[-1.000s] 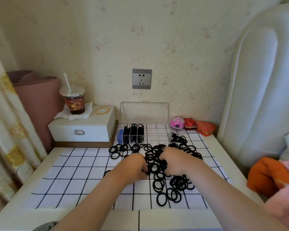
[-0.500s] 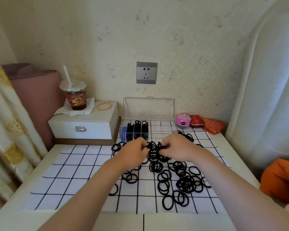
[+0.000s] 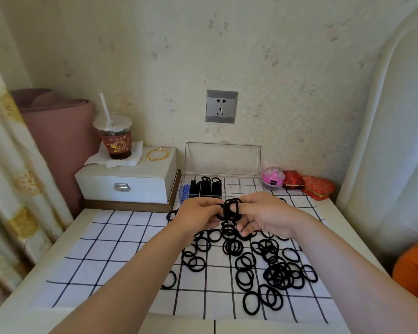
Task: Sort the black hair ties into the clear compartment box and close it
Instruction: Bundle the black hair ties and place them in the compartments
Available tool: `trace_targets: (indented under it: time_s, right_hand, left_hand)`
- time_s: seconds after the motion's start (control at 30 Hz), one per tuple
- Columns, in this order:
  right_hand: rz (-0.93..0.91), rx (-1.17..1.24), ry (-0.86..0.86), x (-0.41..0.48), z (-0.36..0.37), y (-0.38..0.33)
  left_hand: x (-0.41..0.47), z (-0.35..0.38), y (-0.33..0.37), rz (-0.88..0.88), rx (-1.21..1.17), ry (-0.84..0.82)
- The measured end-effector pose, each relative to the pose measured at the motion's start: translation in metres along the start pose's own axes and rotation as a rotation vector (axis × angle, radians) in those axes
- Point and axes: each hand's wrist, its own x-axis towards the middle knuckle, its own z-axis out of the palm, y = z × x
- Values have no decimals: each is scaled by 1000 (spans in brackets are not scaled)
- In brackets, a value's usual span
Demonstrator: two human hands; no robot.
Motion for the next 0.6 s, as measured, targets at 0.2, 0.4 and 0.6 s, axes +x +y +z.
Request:
trace_targets:
  time_s: [0.2, 0.4, 0.6]
  right_hand:
    - [9, -46, 98, 5, 4, 0]
    - [28, -199, 264, 3, 10, -2]
    - [48, -212, 232, -3, 6, -3]
  left_hand:
    - [0, 3, 5, -95, -271, -202]
    - [-1, 4, 3, -78, -228, -235]
    - [2, 1, 2, -55, -112, -156]
